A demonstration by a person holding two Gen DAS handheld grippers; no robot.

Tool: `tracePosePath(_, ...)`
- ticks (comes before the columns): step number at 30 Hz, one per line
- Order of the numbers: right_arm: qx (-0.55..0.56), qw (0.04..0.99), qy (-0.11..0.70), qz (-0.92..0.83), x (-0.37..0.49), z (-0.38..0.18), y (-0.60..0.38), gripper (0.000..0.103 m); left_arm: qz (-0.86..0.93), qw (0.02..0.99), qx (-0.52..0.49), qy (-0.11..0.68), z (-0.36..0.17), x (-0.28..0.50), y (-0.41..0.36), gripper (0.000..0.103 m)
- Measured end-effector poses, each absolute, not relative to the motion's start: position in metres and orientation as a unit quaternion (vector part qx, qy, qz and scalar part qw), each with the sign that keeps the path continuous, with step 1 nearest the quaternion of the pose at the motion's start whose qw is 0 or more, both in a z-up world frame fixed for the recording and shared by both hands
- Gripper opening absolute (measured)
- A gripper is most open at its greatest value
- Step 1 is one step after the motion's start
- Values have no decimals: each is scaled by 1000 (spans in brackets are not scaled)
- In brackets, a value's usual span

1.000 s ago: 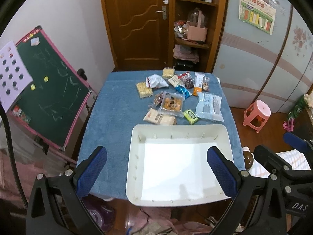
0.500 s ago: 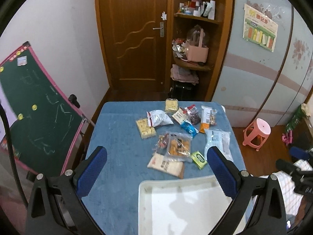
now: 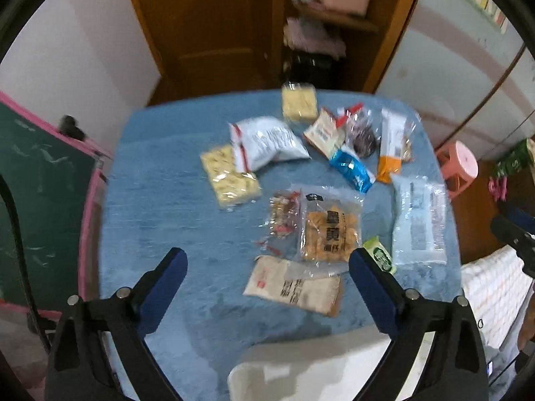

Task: Organize snacks
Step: 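Reach the left tool to the crab-roe snack bag while the right tool reaches the pale-blue bag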

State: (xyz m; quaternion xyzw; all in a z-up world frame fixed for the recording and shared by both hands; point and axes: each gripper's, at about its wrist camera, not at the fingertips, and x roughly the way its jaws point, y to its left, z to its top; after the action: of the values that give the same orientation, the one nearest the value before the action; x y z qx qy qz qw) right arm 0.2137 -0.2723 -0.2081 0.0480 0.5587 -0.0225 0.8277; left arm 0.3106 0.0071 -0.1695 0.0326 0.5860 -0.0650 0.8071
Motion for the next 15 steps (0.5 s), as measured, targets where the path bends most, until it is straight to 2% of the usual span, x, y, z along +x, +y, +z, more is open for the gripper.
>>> tracePosePath(7, 94, 772, 627, -49, 249, -295, -292, 90, -110, 753, 32, 648, -244, 346, -39, 97)
tracePosePath(15, 120, 743, 657, -45, 252, -343, -306, 90, -105, 724, 25, 681, -289, 348, -70, 97)
